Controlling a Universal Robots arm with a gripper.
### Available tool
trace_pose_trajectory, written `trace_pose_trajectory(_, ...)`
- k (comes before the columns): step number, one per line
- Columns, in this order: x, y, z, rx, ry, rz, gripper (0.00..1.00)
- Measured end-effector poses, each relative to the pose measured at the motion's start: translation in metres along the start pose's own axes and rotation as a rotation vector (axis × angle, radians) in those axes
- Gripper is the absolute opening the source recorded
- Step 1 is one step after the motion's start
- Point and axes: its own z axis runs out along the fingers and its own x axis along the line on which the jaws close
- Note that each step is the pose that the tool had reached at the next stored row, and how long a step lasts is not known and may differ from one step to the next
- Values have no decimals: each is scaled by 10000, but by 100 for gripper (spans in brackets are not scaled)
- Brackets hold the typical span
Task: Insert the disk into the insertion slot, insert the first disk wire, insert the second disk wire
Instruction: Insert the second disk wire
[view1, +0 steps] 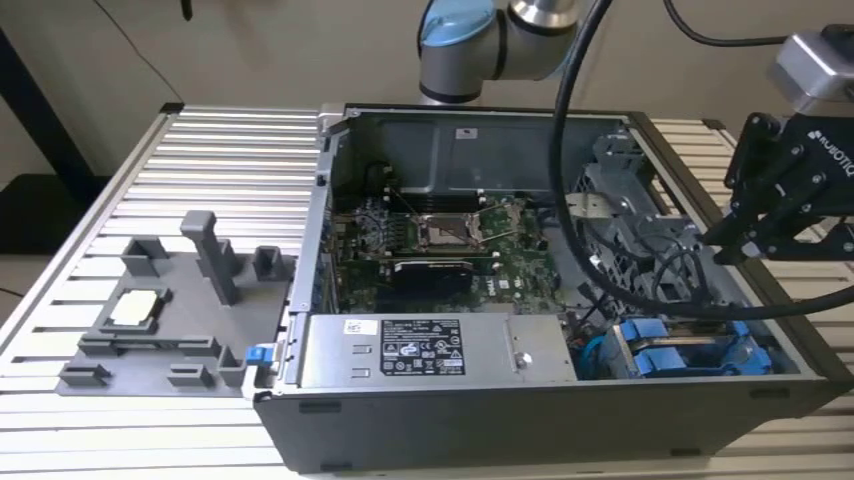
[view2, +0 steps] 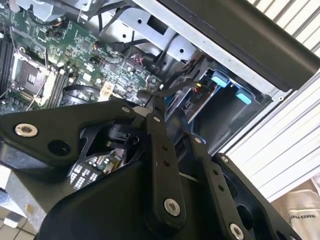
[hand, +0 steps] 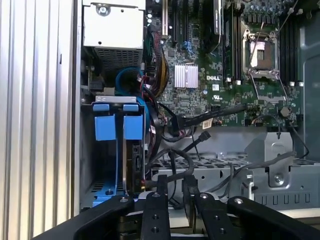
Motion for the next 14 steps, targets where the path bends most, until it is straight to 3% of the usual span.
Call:
trace_pose_trajectory(4, 2, 104, 23, 116, 1, -17, 27)
trace_pose_trajectory(10, 3, 310, 62, 455, 5, -69, 27)
trace_pose_trajectory(12, 3, 374, 75, 653, 6, -100, 27)
trace_pose_trajectory(14, 2, 434, 88, 946, 9, -144, 27)
